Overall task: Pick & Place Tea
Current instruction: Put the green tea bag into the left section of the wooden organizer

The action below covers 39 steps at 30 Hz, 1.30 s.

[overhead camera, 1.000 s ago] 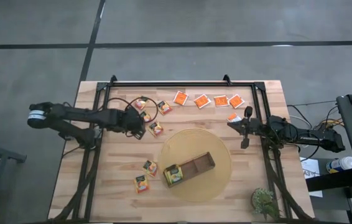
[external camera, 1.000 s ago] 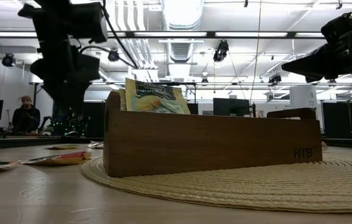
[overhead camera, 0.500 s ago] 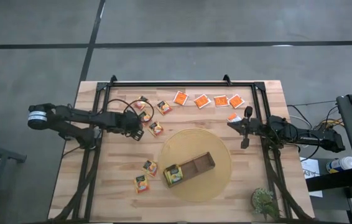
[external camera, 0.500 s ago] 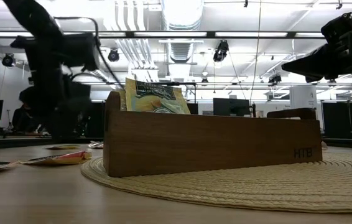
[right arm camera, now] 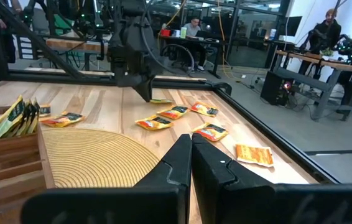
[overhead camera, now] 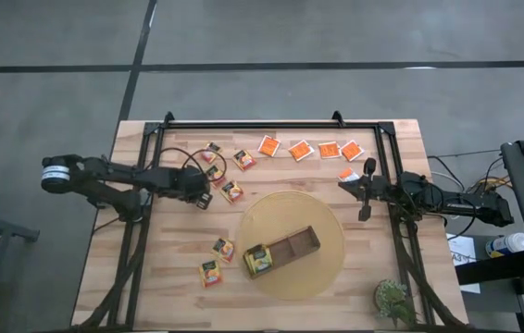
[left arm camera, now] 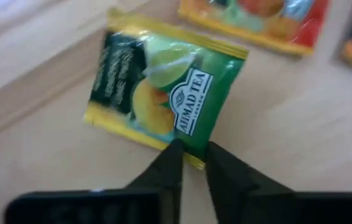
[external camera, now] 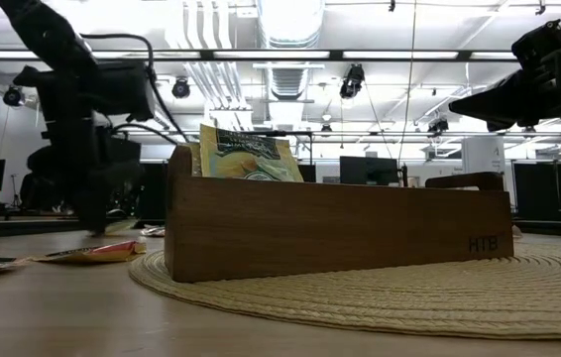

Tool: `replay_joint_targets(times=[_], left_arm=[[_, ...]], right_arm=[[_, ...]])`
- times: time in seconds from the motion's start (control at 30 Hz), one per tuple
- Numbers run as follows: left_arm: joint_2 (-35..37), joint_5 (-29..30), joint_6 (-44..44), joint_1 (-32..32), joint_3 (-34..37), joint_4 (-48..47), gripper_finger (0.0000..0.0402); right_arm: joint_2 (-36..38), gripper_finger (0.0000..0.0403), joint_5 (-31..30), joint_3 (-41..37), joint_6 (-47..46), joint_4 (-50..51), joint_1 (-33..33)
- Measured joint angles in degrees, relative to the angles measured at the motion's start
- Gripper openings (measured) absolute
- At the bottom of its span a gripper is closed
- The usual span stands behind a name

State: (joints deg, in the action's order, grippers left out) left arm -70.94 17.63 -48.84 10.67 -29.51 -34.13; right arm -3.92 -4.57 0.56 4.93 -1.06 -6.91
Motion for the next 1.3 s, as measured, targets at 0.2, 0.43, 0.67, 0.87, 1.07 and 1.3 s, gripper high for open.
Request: replay_joint_targets(times=[0.2,0.43,0.67,0.87,1.07,1.3], left_arm=[[-0.01,-0.05,2.00,-0.03,-1.91,-0.42,0.0002],[0.00,0.36,2.23,-3.01,-5.97,-0.99,0.0000],[-0.24,8.11,0.02,-12.24,-13.71,-3.03,0.0000],[-4.88,14.91,-2.82,-21.97,-23.30,-7.13,0.0000],[-15.89,18.29,-3.60,-28.27,-34.68,-12.47,0.0000],[-29.36,24.88,-7.48,-33.90,-50.77,-24.03,0.0000]], right_arm=[[0.00,0.0008,-0.01,-0.01,0.00,0.00,0.01],[0.00,0.0008,0.00,-0.01,0.00,0.00,0.01],[0.00,0.0008,-0.01,-0.02,0.00,0.00,-0.01],[0.00,0.0008,-0.01,-0.01,0.00,0.00,-0.01],[0.03,0.0009,-0.01,-0.02,0.00,0.00,0.01],[0.02,0.0009,-0.01,-0.02,0.00,0.00,-0.01]])
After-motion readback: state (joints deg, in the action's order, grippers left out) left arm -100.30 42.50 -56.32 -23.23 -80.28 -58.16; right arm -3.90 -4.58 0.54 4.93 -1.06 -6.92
